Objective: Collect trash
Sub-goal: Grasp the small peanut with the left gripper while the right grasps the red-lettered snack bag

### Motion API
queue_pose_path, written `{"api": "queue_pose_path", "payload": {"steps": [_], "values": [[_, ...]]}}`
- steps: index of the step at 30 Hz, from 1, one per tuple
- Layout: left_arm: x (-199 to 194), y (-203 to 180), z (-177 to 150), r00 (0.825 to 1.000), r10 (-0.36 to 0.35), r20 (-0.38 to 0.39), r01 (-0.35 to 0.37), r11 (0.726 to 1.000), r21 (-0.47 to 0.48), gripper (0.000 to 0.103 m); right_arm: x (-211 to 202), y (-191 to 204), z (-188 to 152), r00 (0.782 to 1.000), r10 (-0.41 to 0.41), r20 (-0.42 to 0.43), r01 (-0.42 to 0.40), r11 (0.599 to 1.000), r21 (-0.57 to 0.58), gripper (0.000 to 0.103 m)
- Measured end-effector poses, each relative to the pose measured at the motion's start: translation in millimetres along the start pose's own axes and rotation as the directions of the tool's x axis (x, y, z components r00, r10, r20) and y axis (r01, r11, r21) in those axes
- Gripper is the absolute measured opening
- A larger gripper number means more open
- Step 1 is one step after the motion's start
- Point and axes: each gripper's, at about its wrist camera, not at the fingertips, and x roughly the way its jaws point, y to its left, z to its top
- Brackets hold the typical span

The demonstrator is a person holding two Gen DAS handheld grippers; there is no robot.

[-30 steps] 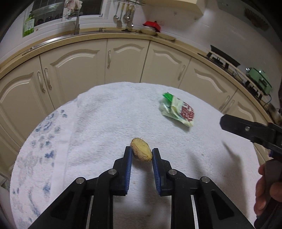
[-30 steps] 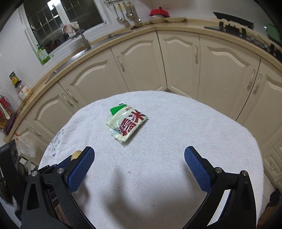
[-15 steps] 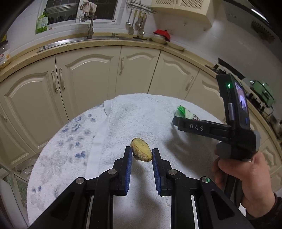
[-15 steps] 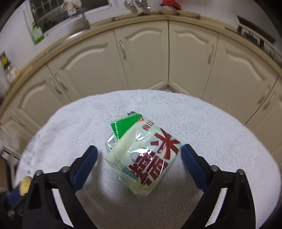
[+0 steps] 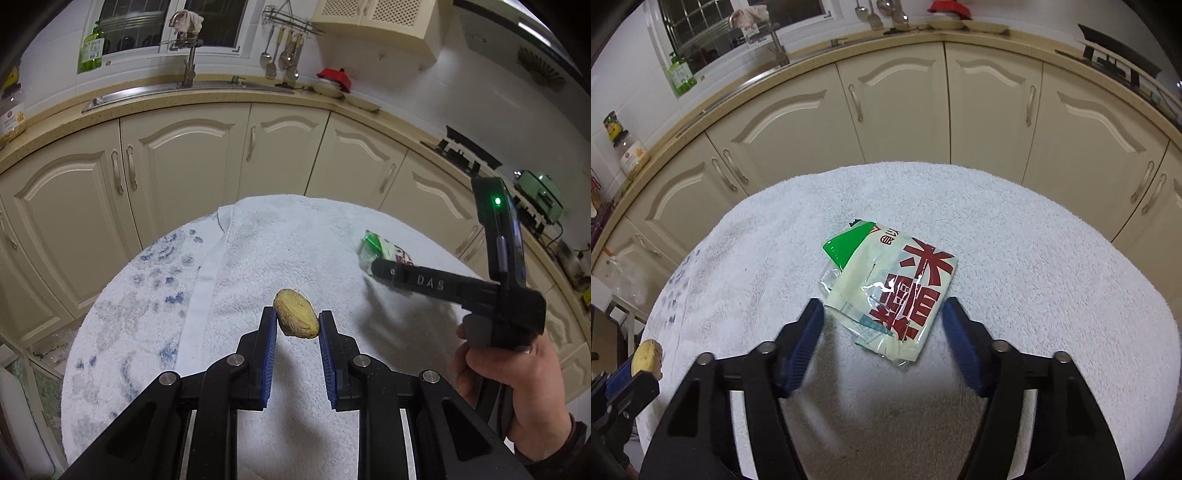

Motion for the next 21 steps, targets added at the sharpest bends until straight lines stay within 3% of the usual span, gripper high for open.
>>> {"api": "queue_pose_path", "payload": {"steps": [2, 5, 9, 16, 21], "values": [[-6.2, 1.0, -3.4, 1.0, 0.004, 0.004, -0.004, 1.0, -0.001, 0.019, -4.9, 3.4, 4.3, 0.999, -0.004, 0.039, 0.003, 1.0, 0.023, 0.098], [-13.2, 1.5, -6.3, 1.0, 0.011, 0.005, -0.011, 1.0, -0.002, 0.018, 9.6, 14.4, 14.9, 1.0, -0.027, 0.015, 0.026, 0.999, 0.018, 0.097], [-25.1, -0.3, -4.6, 1.0, 0.017, 0.018, -0.017, 1.0, 0.003, 0.019, 29.5, 24.5, 14.6, 0.997, -0.081, -0.002, 0.081, 0.996, -0.022, 0.075], [-38.5, 2.7, -4.8, 0.999, 0.019, 0.03, -0.019, 1.0, 0.002, 0.019, 5.1, 10.9, -13.0, 1.0, 0.015, 0.013, -0.015, 1.0, -0.011, 0.073], [-56.8, -11.4, -8.1, 0.999, 0.002, 0.05, -0.004, 1.0, 0.03, 0.018, -36.9, -6.2, -44.5, 0.998, 0.051, 0.044, -0.051, 0.999, 0.003, 0.073]]}}
